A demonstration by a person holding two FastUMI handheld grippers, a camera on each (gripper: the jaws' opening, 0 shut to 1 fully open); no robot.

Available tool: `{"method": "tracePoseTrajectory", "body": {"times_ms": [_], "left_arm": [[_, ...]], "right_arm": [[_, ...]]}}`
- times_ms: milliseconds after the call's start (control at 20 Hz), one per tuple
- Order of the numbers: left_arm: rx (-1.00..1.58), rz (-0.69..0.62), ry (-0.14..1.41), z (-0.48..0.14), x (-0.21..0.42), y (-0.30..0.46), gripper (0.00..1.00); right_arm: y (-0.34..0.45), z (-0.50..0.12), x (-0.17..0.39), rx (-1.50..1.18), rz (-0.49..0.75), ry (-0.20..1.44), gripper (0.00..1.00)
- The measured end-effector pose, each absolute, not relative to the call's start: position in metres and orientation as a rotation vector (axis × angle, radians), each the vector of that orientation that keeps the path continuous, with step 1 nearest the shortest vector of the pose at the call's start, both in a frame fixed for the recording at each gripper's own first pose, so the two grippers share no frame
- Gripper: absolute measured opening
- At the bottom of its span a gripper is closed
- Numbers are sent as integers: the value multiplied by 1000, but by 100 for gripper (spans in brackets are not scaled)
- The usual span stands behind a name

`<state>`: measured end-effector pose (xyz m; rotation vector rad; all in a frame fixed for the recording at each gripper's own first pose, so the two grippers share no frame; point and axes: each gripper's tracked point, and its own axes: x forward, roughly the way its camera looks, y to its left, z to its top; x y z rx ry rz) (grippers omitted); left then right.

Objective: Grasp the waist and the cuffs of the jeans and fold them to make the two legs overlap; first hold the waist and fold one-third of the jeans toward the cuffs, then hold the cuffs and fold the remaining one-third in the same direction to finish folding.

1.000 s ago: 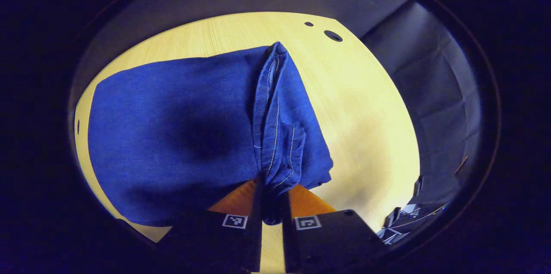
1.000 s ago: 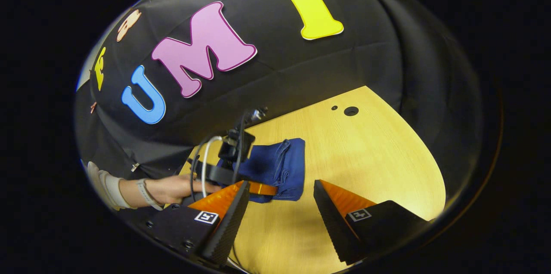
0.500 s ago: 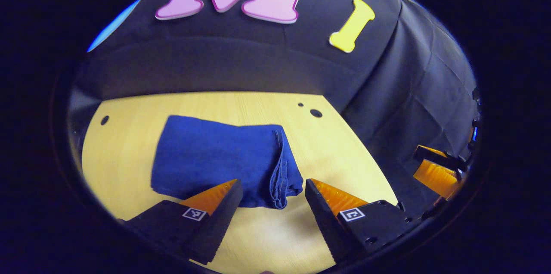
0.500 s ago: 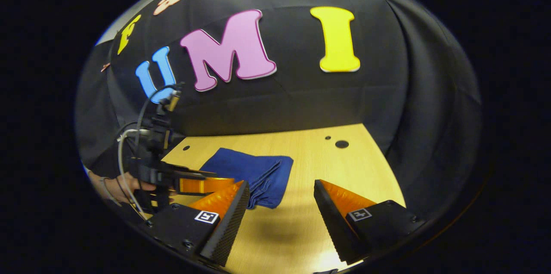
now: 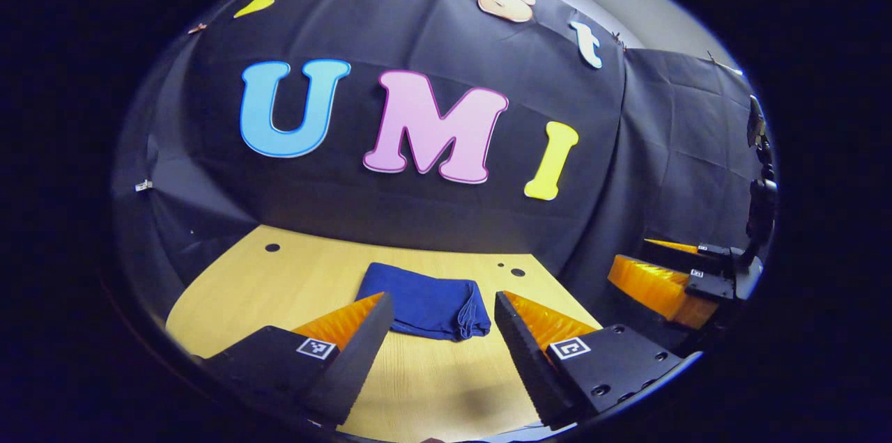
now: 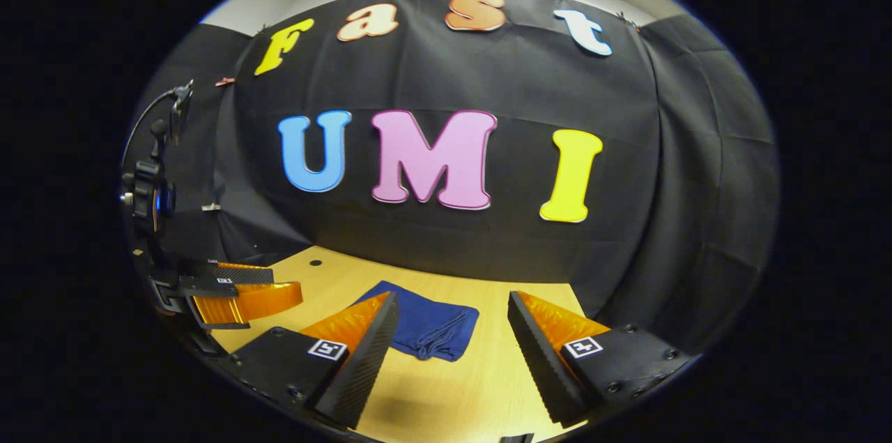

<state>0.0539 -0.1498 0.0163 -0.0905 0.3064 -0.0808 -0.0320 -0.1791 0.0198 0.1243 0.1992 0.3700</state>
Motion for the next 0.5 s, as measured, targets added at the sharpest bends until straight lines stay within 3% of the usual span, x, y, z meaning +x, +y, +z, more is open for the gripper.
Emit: {"method": "tracePoseTrajectory", "body": {"times_ms": [150,500], "left_arm": [[11,-42,184,54,18,-151,96],[99,25,82,84,-10,-170,95]], "right_arm": [[-174,54,-69,75,368,122,96],[-198,79,-112,156,316,99,96]]}}
